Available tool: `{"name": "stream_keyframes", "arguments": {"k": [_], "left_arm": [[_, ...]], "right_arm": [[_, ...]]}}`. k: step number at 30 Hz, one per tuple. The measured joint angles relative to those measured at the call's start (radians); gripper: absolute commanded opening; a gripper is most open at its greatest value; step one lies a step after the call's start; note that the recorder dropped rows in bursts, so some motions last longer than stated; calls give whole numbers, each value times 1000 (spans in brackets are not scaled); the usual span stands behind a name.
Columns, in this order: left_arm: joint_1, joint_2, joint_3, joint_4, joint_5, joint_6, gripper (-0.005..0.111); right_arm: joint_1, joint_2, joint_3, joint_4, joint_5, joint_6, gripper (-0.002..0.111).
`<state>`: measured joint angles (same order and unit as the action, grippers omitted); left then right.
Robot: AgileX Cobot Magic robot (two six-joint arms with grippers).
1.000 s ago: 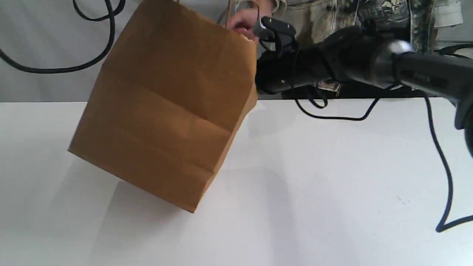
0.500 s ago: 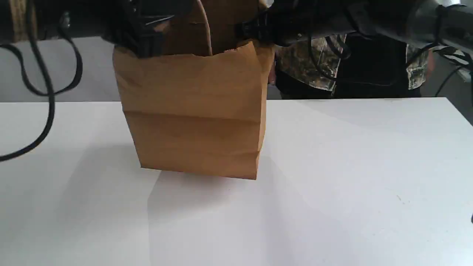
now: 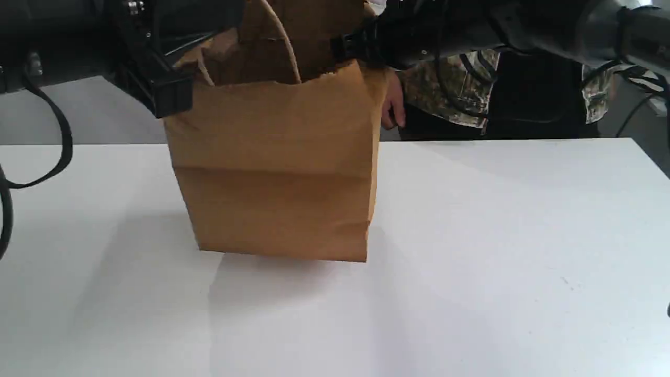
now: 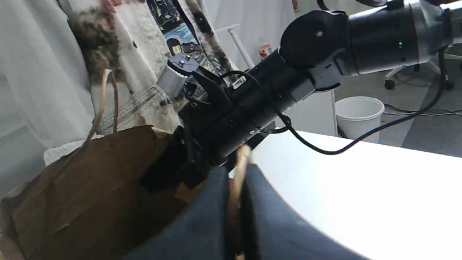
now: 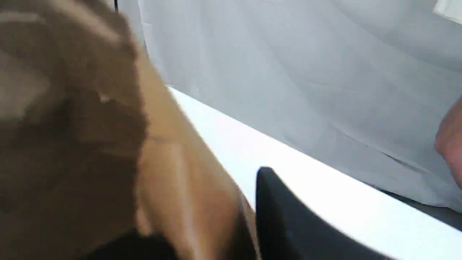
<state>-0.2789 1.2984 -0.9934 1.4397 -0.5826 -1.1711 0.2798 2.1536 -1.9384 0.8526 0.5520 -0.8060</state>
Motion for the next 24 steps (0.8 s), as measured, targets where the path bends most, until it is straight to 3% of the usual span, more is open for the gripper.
{"name": "stream_keyframes", "arguments": {"k": [3, 5, 18, 24], "left_arm": [[0, 0, 0, 14, 2, 0, 55], [0, 0, 0, 17, 2, 4, 68], [0, 0, -67, -43, 42, 55, 71], [0, 0, -67, -34, 134, 64, 71]], "right_arm": [[0, 0, 0, 0, 0, 0, 68], [0, 0, 0, 0, -4, -13, 78], [0, -16, 0, -1, -64, -79, 75], [0, -72, 0, -10, -65, -118, 73]]}}
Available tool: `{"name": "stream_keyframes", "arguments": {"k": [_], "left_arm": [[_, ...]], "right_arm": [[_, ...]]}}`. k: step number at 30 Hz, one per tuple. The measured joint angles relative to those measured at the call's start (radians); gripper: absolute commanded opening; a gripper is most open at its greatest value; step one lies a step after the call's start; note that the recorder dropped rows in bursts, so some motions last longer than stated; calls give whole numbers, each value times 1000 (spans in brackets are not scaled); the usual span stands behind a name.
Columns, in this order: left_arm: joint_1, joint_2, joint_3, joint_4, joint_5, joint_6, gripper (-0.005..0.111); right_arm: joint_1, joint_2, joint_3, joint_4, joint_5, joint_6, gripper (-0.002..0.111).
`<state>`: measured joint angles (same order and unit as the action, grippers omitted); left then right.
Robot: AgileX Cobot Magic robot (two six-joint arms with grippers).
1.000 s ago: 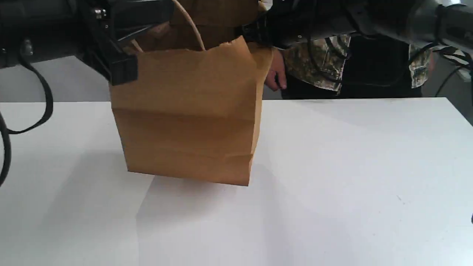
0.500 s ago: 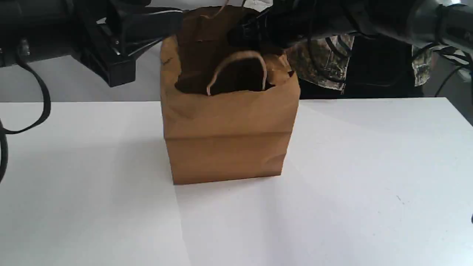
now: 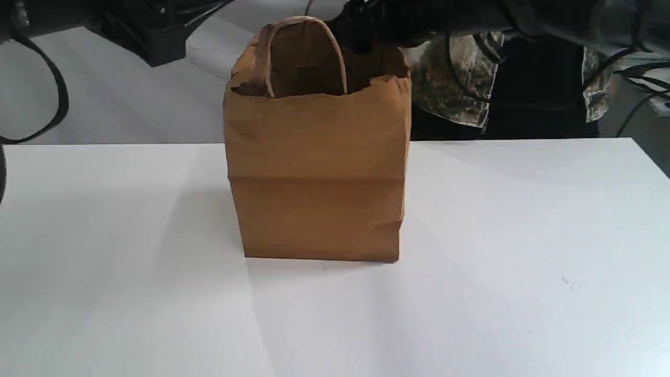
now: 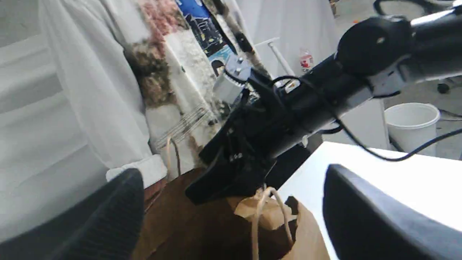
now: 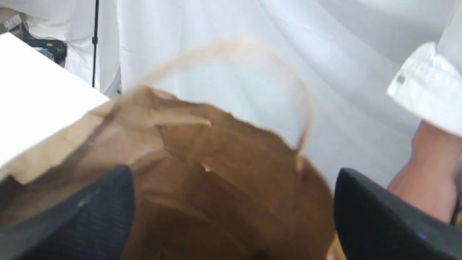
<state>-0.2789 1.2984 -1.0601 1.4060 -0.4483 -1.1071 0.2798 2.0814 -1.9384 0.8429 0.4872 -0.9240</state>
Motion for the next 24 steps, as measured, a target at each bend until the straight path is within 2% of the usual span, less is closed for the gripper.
{"name": "stream_keyframes", "arguments": {"k": [9, 14, 17, 20, 24], "left_arm": [[0, -48, 24, 2, 95, 52, 65], [0, -155, 82, 0, 235, 60, 65], [0, -232, 125, -4, 266, 62, 65], [0, -329, 192, -35, 256, 63, 65], [0, -425, 268, -49, 239, 64, 65]], "right_arm": [[-19, -69, 0, -154, 53, -2, 73], [-98, -88, 0, -169, 144, -2, 73], [-151, -102, 16, -169, 173, -2, 73], [-213, -134, 77, -110, 145, -2, 73], [-284, -211, 210, 31, -9, -14, 73]]}}
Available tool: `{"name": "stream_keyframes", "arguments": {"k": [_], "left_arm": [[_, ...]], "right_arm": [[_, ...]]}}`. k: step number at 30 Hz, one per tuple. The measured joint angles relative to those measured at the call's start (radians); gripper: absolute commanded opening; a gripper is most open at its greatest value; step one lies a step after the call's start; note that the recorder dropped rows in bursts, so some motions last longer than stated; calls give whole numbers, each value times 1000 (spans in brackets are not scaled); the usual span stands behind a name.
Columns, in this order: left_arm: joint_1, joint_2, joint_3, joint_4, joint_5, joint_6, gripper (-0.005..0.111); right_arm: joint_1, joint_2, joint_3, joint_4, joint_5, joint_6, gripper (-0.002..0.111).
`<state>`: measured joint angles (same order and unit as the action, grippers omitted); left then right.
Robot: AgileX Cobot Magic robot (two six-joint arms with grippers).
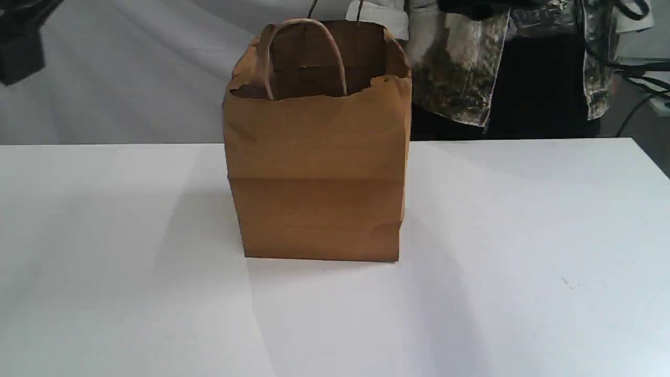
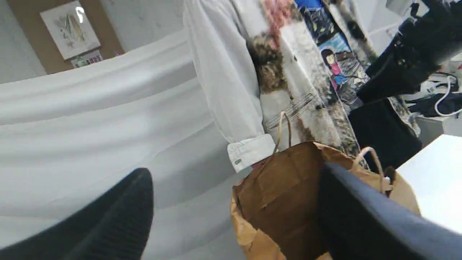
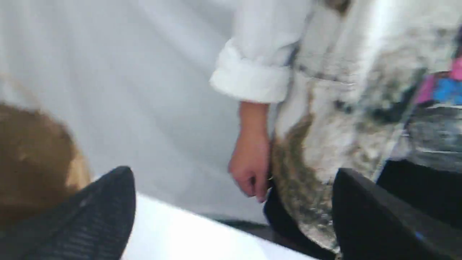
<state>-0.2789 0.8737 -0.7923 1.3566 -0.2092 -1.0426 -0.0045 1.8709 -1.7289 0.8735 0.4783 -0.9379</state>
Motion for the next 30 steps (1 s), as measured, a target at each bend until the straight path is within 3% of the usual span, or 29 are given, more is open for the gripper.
{"name": "stream_keyframes", "arguments": {"k": [4, 7, 11, 17, 23, 30], "left_arm": [[0, -64, 65, -6, -2, 0, 65], [0, -76, 93, -15, -4, 0, 65], [0, -76, 96, -41, -24, 2, 65], [0, -76, 109, -56, -48, 2, 65], [0, -80, 158, -83, -100, 2, 65], [0, -166, 261, -313, -380, 185, 65]], "right_arm": [[-27, -141, 164, 188, -323, -43, 73], [-7, -260, 256, 208, -596, -57, 73], [67, -407, 348, -26, -835, 45, 70], [178, -622, 509, -464, -966, 330, 70], [190, -802, 811, -574, -1077, 474, 70], [190, -950, 1261, -731, -1417, 750, 68]]}}
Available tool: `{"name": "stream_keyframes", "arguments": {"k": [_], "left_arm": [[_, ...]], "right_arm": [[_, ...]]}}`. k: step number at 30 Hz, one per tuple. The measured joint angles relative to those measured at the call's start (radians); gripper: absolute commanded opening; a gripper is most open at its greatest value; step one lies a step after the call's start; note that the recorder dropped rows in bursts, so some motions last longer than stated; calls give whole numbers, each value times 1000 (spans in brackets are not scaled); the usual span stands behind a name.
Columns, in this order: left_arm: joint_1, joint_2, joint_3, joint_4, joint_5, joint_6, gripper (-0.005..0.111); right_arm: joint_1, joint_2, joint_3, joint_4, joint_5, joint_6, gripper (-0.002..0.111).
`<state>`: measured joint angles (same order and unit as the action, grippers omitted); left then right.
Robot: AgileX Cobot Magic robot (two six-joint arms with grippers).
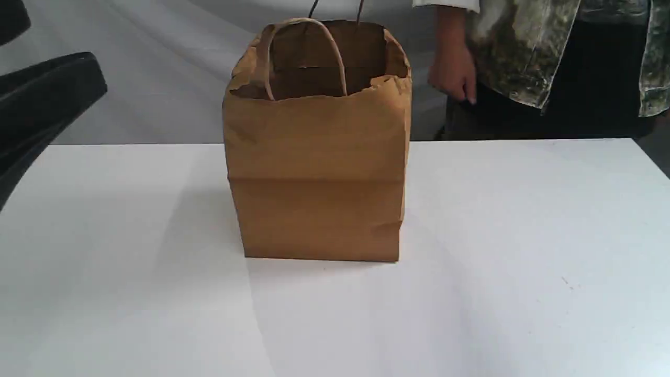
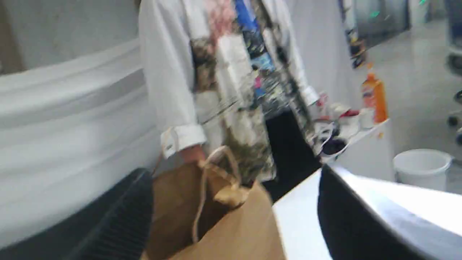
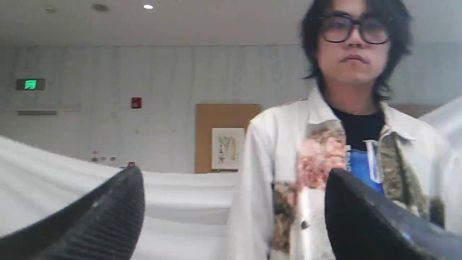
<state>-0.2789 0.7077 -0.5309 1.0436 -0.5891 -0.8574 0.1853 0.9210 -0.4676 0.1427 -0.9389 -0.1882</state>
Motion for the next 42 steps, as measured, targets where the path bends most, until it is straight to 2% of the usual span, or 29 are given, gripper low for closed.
{"name": "stream_keyframes", "arguments": {"k": [4, 7, 11, 14, 17, 22, 25, 33, 37, 42], "left_arm": [[0, -78, 95, -167, -46, 165, 65], [0, -147, 202, -315, -84, 296, 64], [0, -244, 353, -507, -150, 443, 64], [0, -325, 453, -628, -190, 527, 64], [0, -408, 517, -681, -197, 597, 64], [0, -545, 523, -665, -47, 594, 64], [0, -613, 523, -671, 47, 557, 64], [0, -691, 523, -782, 363, 445, 64], [0, -691, 523, -787, 452, 413, 64], [0, -691, 523, -789, 549, 392, 64]], "right_arm": [[0, -35, 202, -123, -124, 39, 68], [0, -51, 307, -132, -187, 76, 68], [0, -64, 429, -68, -257, 91, 68], [0, -82, 459, 10, -260, 99, 68], [0, -118, 463, 61, -265, 122, 68], [0, -188, 464, 97, -272, 131, 68], [0, -230, 464, 213, -266, 125, 68], [0, -327, 464, 1002, -200, 16, 68], [0, -336, 464, 1175, -200, -4, 68], [0, -336, 464, 1282, -200, -7, 68]]}}
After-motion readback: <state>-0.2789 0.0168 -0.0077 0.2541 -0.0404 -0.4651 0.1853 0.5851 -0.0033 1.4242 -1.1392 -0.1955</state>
